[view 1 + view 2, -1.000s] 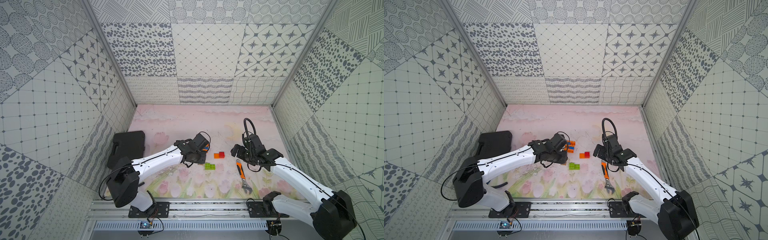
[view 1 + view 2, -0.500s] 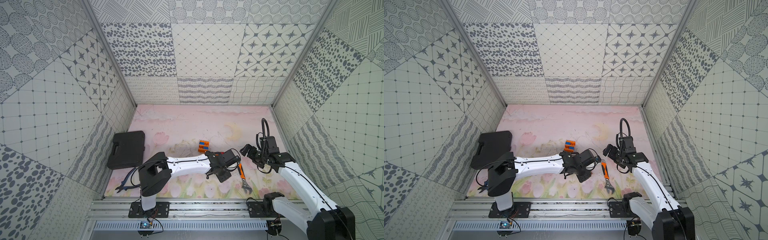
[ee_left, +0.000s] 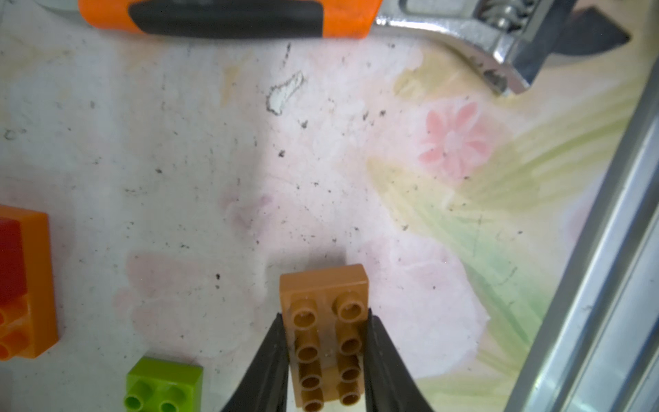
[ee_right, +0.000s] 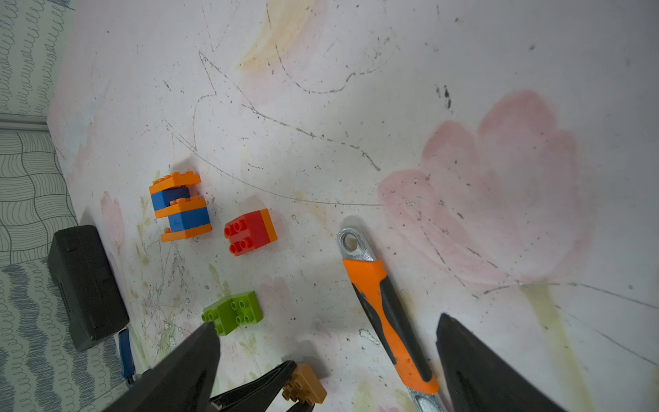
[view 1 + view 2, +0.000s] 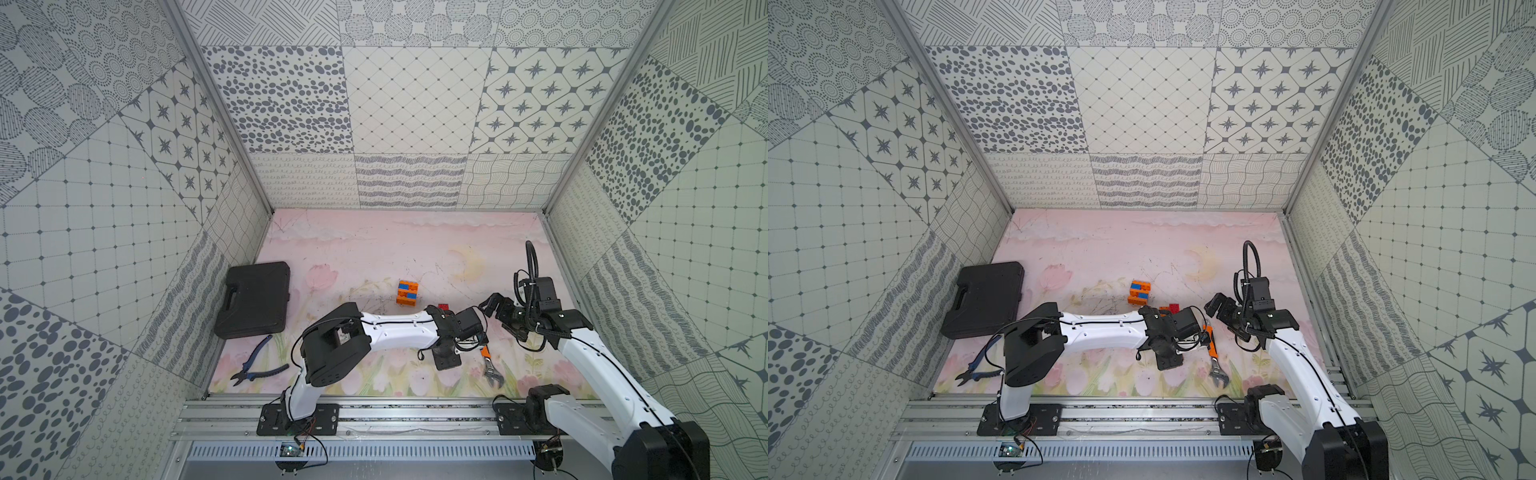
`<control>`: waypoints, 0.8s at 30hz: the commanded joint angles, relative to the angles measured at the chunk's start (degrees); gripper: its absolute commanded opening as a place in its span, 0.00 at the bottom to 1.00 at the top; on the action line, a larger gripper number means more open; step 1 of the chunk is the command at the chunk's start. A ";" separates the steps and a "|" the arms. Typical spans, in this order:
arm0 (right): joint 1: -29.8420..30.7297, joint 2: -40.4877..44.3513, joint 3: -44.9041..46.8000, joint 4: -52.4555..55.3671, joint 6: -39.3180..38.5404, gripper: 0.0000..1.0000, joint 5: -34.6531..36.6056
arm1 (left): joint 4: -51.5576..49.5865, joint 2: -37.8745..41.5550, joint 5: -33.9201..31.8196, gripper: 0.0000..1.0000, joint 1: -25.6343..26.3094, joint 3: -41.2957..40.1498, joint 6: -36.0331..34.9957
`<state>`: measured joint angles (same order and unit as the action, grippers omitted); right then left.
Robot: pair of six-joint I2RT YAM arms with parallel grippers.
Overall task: Assemble the number 5 with lego
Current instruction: Place the lego brick at the center of the board.
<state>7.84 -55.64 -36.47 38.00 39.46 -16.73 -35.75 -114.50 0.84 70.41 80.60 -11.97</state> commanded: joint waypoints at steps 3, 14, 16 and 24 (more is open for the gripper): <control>-0.28 -1.15 0.46 -2.31 -2.31 0.99 -4.66 | -1.76 1.51 -2.37 0.45 0.01 -0.47 -0.49; 5.05 -5.04 -1.60 -1.16 -4.92 0.87 -7.31 | 23.31 24.51 -3.30 0.54 -1.58 -22.03 15.26; 10.28 -5.44 -2.22 -0.57 -4.25 0.86 -3.77 | 29.54 30.41 -8.96 0.55 -2.28 -27.98 19.92; 32.75 -11.95 -4.21 0.41 -0.36 0.88 12.76 | 43.02 46.85 -18.20 0.71 -9.03 -45.64 41.48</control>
<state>36.73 -65.47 -39.11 37.74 37.58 -12.03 -8.54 -74.61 -9.06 64.86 42.59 9.61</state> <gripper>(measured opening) 0.868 0.688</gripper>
